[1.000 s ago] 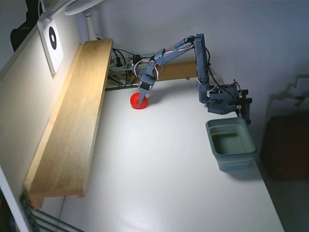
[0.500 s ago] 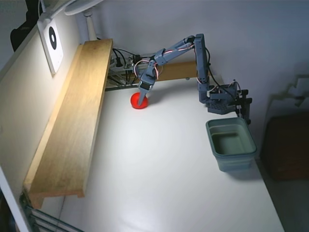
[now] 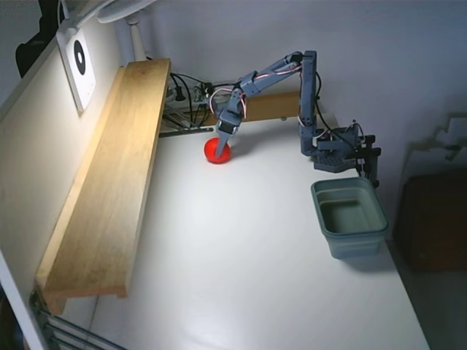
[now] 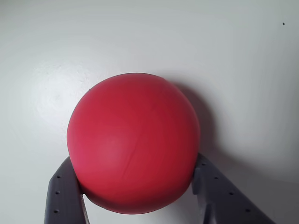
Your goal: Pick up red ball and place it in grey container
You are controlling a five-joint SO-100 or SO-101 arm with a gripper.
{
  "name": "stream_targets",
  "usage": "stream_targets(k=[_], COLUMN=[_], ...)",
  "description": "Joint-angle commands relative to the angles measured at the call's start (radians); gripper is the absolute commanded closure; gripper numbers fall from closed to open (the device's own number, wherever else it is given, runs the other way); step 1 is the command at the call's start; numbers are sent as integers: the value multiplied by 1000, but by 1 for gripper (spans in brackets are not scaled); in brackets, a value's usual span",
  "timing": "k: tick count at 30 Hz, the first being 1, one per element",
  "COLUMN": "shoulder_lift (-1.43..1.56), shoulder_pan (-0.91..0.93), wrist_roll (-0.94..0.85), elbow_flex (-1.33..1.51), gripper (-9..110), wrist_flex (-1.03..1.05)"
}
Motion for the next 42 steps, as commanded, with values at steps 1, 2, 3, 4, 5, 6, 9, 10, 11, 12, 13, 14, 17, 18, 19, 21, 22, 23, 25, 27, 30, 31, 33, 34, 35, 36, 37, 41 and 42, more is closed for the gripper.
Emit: stream_targets(k=[1,2,3,4,5,6,9,10,11,12,13,14,17,18,19,21,22,23,25,27,30,31,33,34,35,36,37,41,42], shoulder_lift=[101,114,130,142,144,144,144,144,144,144,144,144,145,147,156,174,181,186,192,195,195,194,190,187,184,181,177,174,174], shoulder_pan=[26,26,26,26,26,26,26,26,26,26,26,26,26,26,26,26,26,26,26,26,26,26,26,26,26,26,26,10,-3], wrist_roll=[2,2,2,2,2,2,2,2,2,2,2,2,2,2,2,2,2,2,2,2,2,2,2,2,2,2,2,2,2], elbow_flex=[41,52,65,74,76,76,76,76,76,76,76,76,72,61,40,-8,-37,-64,-112,-160,-236,-264,-310,-338,-366,-384,-408,-428,-428], gripper=[78,78,78,78,78,78,78,78,78,78,78,78,78,78,78,78,78,78,78,78,78,78,78,78,78,78,78,78,78], wrist_flex=[18,20,23,26,26,26,26,26,26,26,26,26,31,44,74,140,176,208,261,313,389,416,458,483,508,523,543,560,560])
